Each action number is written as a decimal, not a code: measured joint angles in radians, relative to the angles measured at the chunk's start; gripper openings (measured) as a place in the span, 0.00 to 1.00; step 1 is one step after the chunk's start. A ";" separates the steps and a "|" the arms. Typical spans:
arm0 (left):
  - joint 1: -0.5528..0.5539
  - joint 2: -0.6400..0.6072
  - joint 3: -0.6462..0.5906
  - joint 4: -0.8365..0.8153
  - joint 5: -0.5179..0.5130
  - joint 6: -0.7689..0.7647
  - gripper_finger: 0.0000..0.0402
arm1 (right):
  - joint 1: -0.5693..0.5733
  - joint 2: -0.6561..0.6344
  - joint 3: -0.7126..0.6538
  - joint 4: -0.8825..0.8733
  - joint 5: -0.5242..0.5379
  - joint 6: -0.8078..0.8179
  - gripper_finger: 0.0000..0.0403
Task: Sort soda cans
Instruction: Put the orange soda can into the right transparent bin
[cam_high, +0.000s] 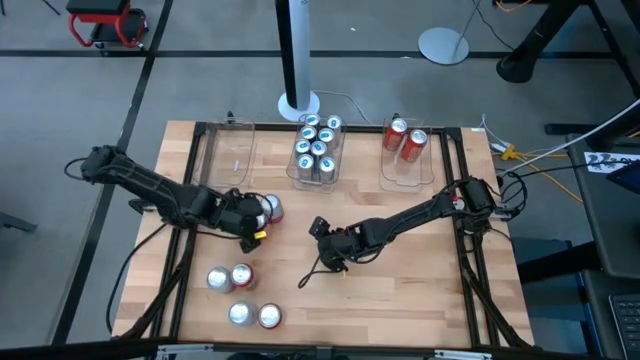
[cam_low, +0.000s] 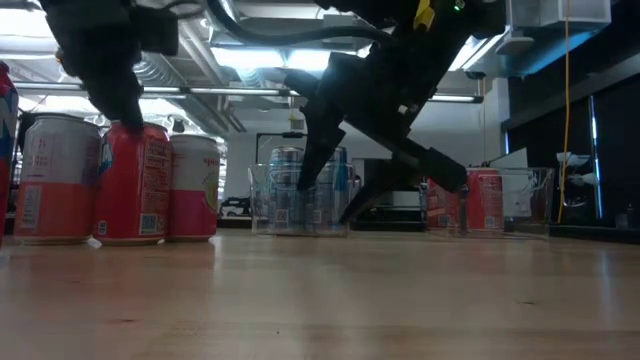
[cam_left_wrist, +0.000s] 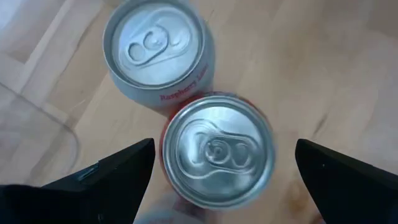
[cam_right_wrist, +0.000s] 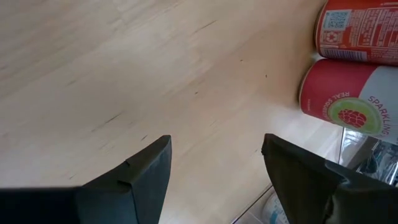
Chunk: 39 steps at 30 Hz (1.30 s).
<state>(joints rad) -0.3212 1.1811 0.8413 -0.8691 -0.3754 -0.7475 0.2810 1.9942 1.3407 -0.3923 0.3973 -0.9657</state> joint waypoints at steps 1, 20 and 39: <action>0.007 0.014 0.000 -0.002 0.000 0.001 0.93 | 0.000 0.000 0.000 0.001 0.000 -0.001 0.63; 0.022 0.079 0.000 0.021 0.056 0.060 0.73 | 0.000 0.000 0.000 0.000 0.003 -0.003 0.63; -0.035 0.101 0.146 0.187 0.068 0.200 0.73 | 0.076 -0.134 0.000 -0.361 0.090 0.135 0.63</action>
<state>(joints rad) -0.3562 1.2824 0.9876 -0.6820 -0.3072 -0.5476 0.3573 1.8600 1.3411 -0.7531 0.4878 -0.8304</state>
